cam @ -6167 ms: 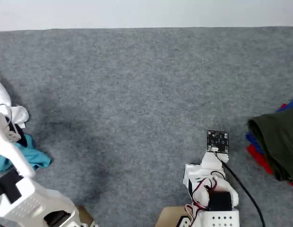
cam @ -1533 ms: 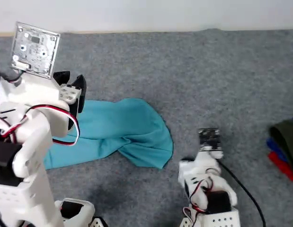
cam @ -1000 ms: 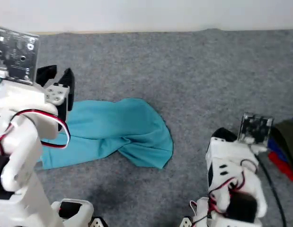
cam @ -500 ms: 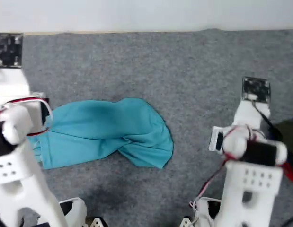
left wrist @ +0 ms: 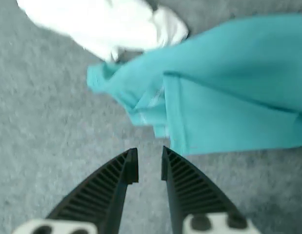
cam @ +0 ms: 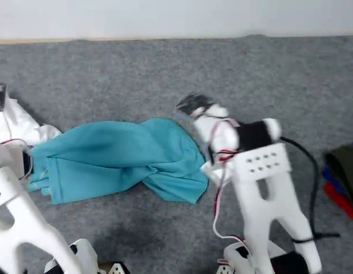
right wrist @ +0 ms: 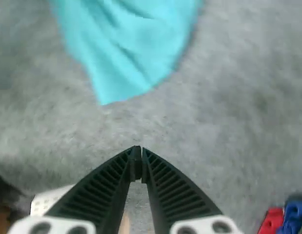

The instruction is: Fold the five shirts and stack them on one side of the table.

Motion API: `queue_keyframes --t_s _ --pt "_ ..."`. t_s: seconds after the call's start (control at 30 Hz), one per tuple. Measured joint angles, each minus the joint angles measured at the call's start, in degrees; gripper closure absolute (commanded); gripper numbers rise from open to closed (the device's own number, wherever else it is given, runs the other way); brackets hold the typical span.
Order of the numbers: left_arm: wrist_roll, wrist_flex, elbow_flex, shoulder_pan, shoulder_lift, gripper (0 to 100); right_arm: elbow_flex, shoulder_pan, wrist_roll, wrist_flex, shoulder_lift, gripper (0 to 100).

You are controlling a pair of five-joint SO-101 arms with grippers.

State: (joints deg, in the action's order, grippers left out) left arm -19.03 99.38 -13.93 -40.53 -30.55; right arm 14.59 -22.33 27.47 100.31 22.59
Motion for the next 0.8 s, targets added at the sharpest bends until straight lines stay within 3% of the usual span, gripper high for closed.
queue_keyframes --t_s 0.2,0.27,0.8 --pt "-3.1 -2.3 -7.5 -3.5 0.0 91 0.0 -12.0 0.5 0.0 -8.6 71.4" --pt "-3.9 -2.5 -8.4 -4.3 0.0 91 0.0 -14.2 0.5 -0.1 -12.5 67.0" --pt "-4.2 -2.8 -8.4 -5.3 0.0 91 0.0 -17.8 3.8 -9.6 -34.7 67.1"
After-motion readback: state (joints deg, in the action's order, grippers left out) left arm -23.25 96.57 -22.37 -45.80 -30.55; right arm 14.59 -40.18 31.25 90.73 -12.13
